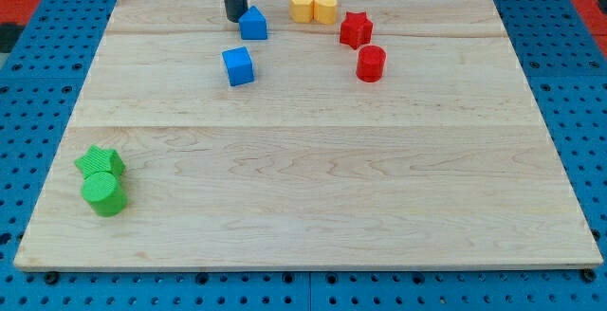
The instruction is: Separate the green star from the green circle
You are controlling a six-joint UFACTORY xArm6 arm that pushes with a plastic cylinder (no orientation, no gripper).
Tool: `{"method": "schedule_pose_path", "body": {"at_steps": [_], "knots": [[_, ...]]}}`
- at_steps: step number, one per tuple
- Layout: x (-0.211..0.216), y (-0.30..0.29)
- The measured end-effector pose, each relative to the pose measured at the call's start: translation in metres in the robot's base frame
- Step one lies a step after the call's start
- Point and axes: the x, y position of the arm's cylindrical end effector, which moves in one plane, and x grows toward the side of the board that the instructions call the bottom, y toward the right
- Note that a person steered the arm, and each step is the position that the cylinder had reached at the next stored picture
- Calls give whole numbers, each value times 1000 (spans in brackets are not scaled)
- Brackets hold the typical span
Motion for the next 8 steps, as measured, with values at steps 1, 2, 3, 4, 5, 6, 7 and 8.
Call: {"method": "schedule_pose_path", "body": {"at_steps": [1, 2, 3, 4, 5, 6, 7, 8], "knots": [[22, -75], [64, -113], [127, -135], [187, -151], [199, -151], [225, -172], [261, -191], [281, -194]]}}
